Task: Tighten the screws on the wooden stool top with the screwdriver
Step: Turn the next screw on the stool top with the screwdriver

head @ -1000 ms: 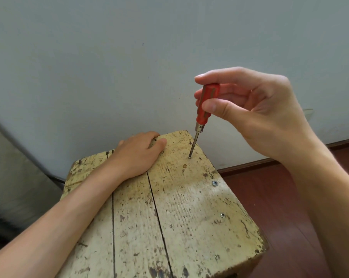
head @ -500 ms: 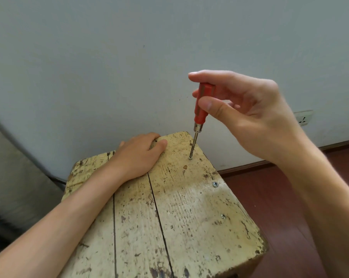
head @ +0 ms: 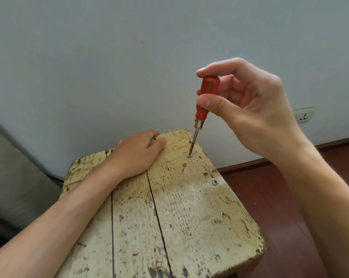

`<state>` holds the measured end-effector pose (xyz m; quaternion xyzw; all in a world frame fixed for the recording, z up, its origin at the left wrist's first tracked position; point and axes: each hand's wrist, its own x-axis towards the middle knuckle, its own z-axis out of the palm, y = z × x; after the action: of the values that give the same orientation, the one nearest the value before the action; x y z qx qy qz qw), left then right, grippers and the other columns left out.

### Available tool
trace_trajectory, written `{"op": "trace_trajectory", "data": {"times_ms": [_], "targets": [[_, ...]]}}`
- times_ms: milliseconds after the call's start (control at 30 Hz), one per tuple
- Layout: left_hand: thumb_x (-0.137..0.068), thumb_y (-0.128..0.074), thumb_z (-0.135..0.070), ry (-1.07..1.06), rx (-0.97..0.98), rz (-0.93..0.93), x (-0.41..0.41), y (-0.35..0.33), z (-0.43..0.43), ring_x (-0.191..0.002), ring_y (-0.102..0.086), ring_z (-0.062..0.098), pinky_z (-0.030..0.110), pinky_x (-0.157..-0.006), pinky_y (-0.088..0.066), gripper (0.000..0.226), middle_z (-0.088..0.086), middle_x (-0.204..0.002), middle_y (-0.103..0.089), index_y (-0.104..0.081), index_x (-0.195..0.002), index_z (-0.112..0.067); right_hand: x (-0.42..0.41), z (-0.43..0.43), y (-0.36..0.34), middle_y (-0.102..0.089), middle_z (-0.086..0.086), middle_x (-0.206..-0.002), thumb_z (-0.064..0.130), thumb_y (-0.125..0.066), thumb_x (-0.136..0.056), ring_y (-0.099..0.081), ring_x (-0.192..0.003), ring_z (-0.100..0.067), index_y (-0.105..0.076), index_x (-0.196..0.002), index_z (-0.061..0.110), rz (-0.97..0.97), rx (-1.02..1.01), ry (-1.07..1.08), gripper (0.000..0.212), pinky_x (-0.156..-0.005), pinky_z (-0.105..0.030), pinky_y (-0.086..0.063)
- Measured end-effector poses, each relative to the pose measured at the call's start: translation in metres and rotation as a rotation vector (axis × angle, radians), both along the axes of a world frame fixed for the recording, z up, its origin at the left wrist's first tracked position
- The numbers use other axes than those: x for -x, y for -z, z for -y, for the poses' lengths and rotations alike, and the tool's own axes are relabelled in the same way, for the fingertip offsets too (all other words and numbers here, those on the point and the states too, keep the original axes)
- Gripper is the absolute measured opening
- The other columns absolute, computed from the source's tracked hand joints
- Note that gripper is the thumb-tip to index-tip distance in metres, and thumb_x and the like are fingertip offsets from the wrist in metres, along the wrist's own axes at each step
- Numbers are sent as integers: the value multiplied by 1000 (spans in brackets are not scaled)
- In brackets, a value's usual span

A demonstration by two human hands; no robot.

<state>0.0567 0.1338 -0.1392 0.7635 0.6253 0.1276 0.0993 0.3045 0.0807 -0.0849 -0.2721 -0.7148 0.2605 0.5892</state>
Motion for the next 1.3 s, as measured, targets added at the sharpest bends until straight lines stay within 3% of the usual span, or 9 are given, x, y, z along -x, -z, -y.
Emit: {"op": "trace_trajectory", "data": {"times_ms": [167, 333, 533, 667, 800, 900, 1033, 1167, 1300], "targets": [[-102, -29, -61, 4, -3, 3, 0, -1, 0, -112, -58, 17, 50, -105, -39, 47, -12, -115, -64, -57, -128, -34, 9, 3, 2, -69, 9, -83, 9, -83, -93, -80, -80, -21, -68, -121, 17, -20, -7, 51, 33, -80, -54, -62], [-102, -28, -60, -1, -2, -2, -1, -2, 1, -111, -58, 17, 50, -105, -38, 45, -12, -112, -64, -58, -124, -34, 6, 2, 2, -72, 0, -99, 9, -76, -100, -78, -87, -17, -70, -126, 24, 61, -38, 99, 31, -73, -53, -59], [-103, -30, -58, 2, -2, 6, -2, -3, 2, -110, -58, 17, 49, -105, -40, 45, -12, -112, -65, -58, -127, -32, -10, 1, -2, -74, -17, -122, -5, -62, -104, -73, -121, -18, -61, -141, 13, 125, 42, -134, 41, -103, -39, -60], [-103, -29, -59, -2, 5, 4, -2, -3, 1, -113, -58, 18, 50, -106, -39, 46, -11, -115, -64, -57, -128, -33, -9, 0, -3, -75, -18, -116, -7, -66, -100, -77, -110, -18, -64, -135, 13, 57, 48, -168, 40, -93, -26, -60], [-102, -29, -60, -5, 7, 5, -1, -3, 2, -114, -58, 19, 51, -106, -39, 47, -10, -117, -64, -57, -128, -33, -3, 0, -3, -75, -21, -107, -3, -73, -96, -79, -101, -22, -68, -124, 15, -12, 65, -154, 34, -90, -37, -64], [-103, -30, -59, -5, 1, 7, -2, -3, 3, -115, -57, 19, 51, -106, -39, 46, -10, -118, -64, -57, -128, -32, 3, 1, 0, -72, 4, -85, 4, -81, -92, -79, -84, -25, -67, -118, 16, -54, 66, -56, 32, -86, -53, -65], [-103, -29, -60, -5, 1, -5, -3, -4, 3, -117, -57, 20, 51, -106, -39, 49, -9, -121, -64, -56, -132, -31, 11, 4, 3, -66, 19, -77, 12, -82, -94, -77, -76, -14, -65, -120, 30, -21, 21, 89, 35, -78, -51, -63], [-103, -29, -59, 1, -2, -12, -2, -4, 3, -111, -58, 20, 51, -104, -40, 47, -10, -114, -65, -58, -126, -31, 6, 5, 3, -68, -2, -92, 7, -73, -101, -76, -84, -19, -69, -126, 22, 43, -15, 81, 28, -67, -45, -59], [-103, -29, -59, -2, 2, -9, -2, -4, 3, -116, -57, 20, 51, -106, -39, 49, -9, -120, -65, -57, -130, -30, -10, 5, 1, -73, -17, -106, 0, -60, -107, -75, -105, -17, -65, -136, 17, 123, 29, -3, 34, -79, -45, -57]]}}
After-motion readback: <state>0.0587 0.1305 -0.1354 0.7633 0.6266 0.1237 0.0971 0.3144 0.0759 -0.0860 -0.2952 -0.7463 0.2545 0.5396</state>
